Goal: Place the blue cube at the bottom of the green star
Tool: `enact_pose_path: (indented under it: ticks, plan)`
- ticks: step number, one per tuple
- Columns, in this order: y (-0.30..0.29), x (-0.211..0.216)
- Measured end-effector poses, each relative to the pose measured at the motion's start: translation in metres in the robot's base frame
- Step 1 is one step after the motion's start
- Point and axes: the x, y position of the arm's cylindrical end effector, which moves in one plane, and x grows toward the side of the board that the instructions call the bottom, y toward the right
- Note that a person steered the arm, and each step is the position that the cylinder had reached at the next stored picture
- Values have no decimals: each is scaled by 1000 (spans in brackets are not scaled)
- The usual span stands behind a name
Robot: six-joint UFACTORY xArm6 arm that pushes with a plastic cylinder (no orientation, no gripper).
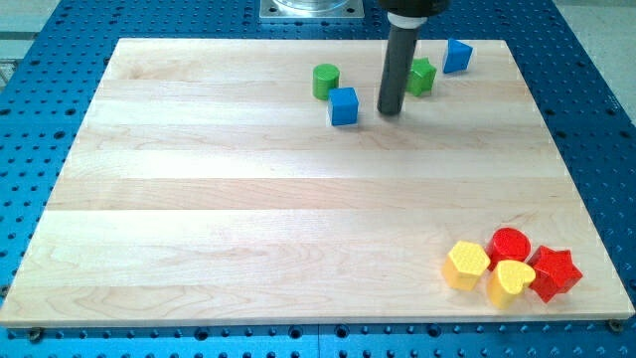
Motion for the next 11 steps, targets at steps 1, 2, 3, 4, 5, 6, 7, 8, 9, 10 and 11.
enact_pose_path:
  ticks: [1, 2, 3, 4, 5, 6, 7, 8, 9, 10, 11]
  plan:
    - [48, -36]
    - [37, -42]
    - [-30, -2]
    - [-126, 57]
    - [-167, 40]
    - [-175, 103]
    - [-221, 108]
    - [-219, 60]
    - [-121, 31]
    - [-37, 26]
    - [-74, 32]
